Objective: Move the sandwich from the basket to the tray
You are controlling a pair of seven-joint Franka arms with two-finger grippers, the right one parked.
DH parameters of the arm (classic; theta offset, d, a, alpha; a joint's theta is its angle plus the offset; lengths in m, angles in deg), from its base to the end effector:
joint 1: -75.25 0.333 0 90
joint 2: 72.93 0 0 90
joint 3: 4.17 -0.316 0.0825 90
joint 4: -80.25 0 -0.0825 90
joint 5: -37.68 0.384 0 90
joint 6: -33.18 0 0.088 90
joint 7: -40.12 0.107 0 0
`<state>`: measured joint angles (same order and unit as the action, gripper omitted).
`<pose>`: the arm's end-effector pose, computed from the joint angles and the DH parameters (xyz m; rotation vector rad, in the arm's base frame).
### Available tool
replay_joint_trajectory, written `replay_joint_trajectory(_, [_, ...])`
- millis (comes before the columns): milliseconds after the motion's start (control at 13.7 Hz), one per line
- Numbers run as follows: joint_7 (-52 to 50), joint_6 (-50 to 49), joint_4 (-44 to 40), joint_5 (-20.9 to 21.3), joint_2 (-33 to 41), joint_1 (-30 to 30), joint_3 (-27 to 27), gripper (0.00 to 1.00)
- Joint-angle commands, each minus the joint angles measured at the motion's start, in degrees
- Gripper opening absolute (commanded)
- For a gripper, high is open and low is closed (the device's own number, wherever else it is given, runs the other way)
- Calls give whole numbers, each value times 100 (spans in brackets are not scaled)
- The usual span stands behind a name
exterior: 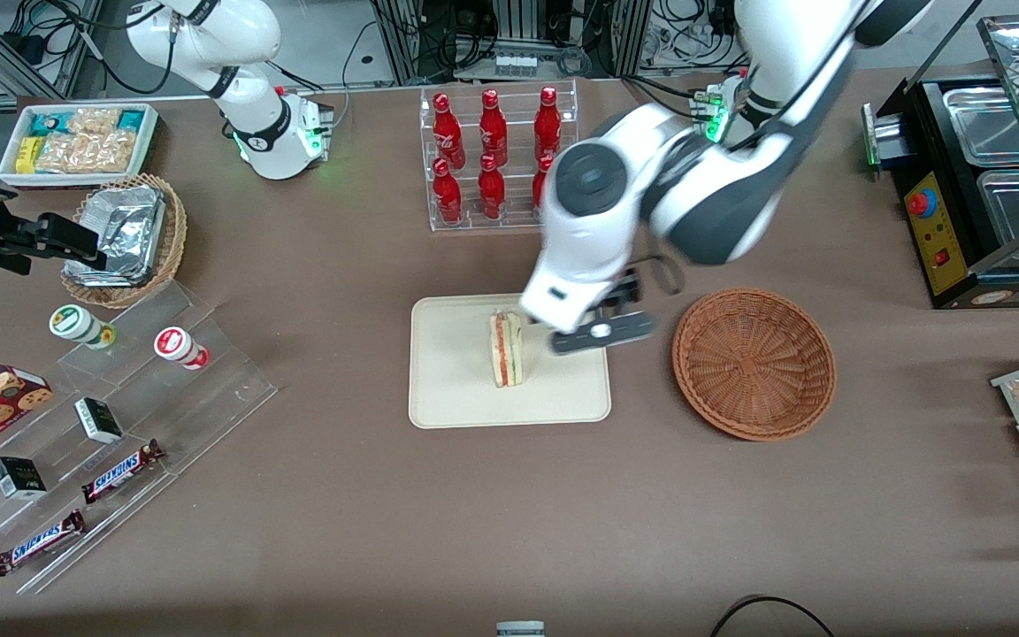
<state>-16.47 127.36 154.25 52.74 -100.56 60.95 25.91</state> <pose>0.5509 -0.4003 0.4921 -3.0522 -0.3480 0.0380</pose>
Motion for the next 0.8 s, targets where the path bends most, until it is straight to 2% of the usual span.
replay_joint_trajectory(0, [34, -268, 588, -161, 845, 480, 7, 99])
replay_joint_trajectory(146, [409, -330, 922, -265, 1346, 936, 25, 99])
replay_joint_trajectory(292, [1269, -618, 1072, -590, 1724, 1183, -98, 99])
replay_joint_trajectory(583, [3071, -1216, 1090, -1144, 2314, 1202, -1255, 99])
replay_joint_trajectory(729, [3942, -1446, 1151, -1233, 2569, 1202, -1757, 99])
